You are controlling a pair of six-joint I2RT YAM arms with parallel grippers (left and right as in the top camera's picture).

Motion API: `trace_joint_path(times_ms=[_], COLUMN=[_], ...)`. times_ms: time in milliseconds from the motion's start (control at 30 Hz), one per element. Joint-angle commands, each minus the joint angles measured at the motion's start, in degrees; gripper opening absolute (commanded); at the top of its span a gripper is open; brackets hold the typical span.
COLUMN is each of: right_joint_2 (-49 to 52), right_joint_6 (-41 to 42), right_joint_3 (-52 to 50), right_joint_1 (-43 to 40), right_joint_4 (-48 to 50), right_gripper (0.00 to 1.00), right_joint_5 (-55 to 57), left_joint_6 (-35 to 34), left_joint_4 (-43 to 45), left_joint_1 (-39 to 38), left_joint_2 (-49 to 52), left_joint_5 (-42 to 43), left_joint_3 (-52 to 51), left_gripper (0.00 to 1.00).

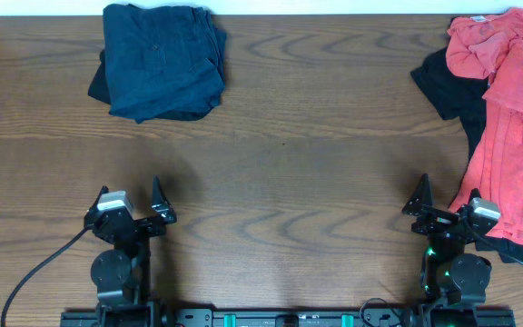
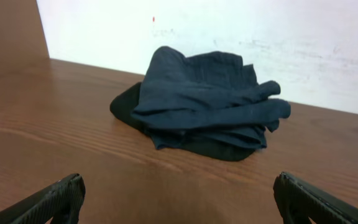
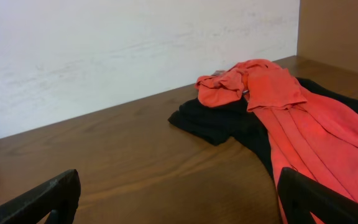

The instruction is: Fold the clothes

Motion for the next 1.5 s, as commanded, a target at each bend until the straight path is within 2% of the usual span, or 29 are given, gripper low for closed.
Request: trace_joint_path(times_ms=[0, 267, 1467], right_joint_2=[-0.39, -0.39, -0.39], right_joint_6=[-0.76, -0.76, -0.76], right_joint_3=[-0.09, -0.09, -0.09], right_joint_1=[0.7, 0.7, 0.7], right_joint_4=[-0.24, -0.24, -0.24], right_gripper=[0.99, 0.99, 0.99], right_joint_5=[0.59, 0.57, 0.57], left_joint_6=[-0.48, -0.31, -0.28], left_joint_4=[0.09, -3.39, -3.21], left_joint_1=[0.28, 0.24, 0.24], left_joint_2=[-2.43, -3.58, -3.34], left_joint_5=[0.72, 5.22, 5.05], left_joint_3=[-1.81, -3.19, -3.19], left_gripper=[0.98, 0.98, 0.98])
